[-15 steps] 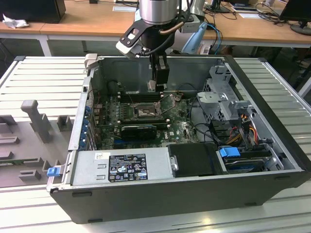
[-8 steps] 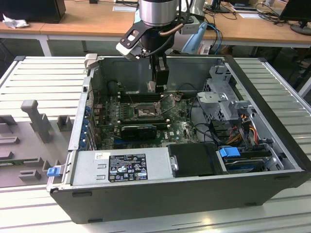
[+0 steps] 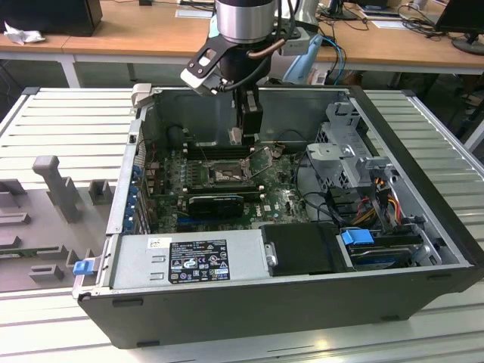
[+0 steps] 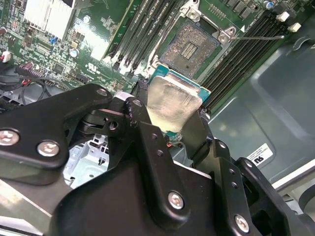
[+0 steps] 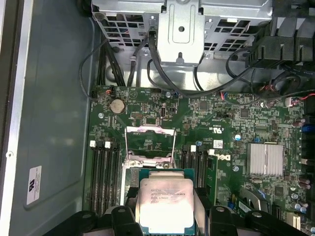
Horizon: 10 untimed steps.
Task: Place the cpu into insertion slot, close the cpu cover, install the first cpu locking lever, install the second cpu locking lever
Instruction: 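Place the cpu into insertion slot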
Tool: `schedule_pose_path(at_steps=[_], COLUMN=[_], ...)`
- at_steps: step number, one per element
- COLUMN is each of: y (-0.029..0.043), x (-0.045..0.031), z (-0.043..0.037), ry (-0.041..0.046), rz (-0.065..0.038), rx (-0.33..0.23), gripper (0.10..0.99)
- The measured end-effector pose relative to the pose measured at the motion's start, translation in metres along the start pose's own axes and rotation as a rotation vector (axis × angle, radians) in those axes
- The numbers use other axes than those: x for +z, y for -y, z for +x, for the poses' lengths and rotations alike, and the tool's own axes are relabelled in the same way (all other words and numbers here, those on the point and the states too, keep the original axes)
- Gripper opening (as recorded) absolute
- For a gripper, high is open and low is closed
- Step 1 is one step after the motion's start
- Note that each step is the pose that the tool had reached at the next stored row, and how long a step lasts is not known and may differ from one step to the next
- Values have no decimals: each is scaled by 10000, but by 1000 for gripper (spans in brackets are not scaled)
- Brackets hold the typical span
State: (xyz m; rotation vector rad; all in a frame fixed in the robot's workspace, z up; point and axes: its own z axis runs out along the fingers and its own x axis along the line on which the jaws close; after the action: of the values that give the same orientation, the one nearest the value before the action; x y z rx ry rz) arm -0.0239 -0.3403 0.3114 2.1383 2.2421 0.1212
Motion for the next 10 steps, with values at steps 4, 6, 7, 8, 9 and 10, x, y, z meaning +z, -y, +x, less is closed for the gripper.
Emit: schedule_pose_path(at_steps=[4, 6, 7, 8, 9, 10], y=[1, 1, 2, 2, 3, 3], x=[11, 17, 22, 27, 32, 36], z=[0, 0, -1, -1, -1, 0], ry=[1, 1, 0, 0, 0, 0], rz=[0, 0, 0, 0, 0, 0], rx=[1, 1, 1, 1, 2, 4], gripper=[525, 525, 525, 525, 525, 525])
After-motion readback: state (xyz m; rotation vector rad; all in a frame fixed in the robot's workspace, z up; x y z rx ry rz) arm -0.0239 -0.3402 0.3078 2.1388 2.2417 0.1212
